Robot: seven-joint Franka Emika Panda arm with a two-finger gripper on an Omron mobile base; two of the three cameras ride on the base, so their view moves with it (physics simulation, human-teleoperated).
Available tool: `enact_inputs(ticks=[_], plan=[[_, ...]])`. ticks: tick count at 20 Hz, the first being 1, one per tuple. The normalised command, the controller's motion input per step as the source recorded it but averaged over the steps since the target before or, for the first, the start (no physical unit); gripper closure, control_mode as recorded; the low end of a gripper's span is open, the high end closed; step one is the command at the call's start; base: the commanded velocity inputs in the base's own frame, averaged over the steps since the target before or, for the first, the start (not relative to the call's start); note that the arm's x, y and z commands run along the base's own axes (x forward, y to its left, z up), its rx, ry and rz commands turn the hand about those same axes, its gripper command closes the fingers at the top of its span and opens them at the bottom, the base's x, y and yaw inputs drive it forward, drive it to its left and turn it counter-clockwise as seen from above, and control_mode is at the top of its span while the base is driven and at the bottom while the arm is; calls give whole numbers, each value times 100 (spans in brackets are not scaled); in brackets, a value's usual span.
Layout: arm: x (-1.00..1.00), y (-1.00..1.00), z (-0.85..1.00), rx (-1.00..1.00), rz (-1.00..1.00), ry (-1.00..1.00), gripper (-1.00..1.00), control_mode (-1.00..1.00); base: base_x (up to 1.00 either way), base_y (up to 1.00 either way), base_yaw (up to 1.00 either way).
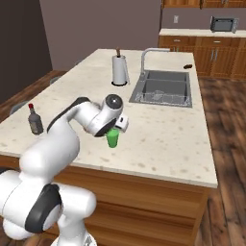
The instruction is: Open the cabinet directly in front. Then move the liquor and the cup to the dining counter with the jar on it.
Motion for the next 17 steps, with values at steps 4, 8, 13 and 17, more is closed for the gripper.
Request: enact_inputs(ticks=[4, 8, 13, 17], plan=[[-100, 8, -29, 0, 1, 0, -100, -100, 0, 0, 0], [-47, -17, -22, 6, -11, -1, -100, -100, 0, 0, 0], [-10, -1, -1, 1, 0, -2, -100, -100, 0, 0, 0], [-97, 25, -3, -16, 0, -54, -100, -100, 0, 0, 0]])
